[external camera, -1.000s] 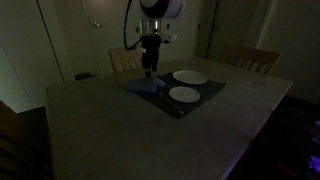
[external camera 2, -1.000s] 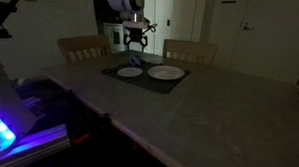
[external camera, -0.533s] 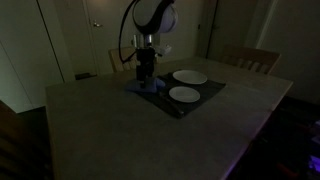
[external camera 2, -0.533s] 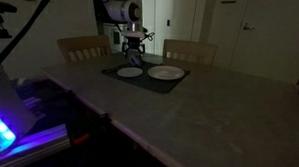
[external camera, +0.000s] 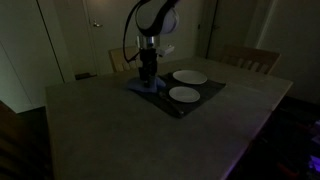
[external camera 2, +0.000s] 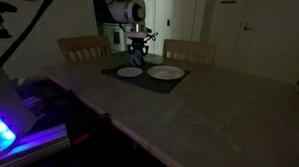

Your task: Use the blue towel to wipe the plate on the right

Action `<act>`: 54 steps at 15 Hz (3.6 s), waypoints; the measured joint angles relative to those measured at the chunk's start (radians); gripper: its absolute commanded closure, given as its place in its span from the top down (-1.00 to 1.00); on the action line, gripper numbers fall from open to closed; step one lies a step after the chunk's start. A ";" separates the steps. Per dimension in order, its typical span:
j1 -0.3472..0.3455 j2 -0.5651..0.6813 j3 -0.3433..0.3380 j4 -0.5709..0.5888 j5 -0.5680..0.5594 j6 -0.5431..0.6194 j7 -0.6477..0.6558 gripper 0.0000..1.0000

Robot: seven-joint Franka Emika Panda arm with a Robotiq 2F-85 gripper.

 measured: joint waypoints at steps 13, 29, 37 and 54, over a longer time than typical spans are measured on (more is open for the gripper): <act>-0.019 -0.034 0.027 0.001 0.022 -0.043 -0.005 -0.95; -0.049 -0.137 -0.141 -0.073 -0.095 -0.163 0.183 -0.95; -0.038 -0.139 -0.229 -0.151 -0.217 -0.224 0.437 -0.95; -0.075 -0.126 -0.202 -0.182 -0.155 -0.329 0.385 -0.95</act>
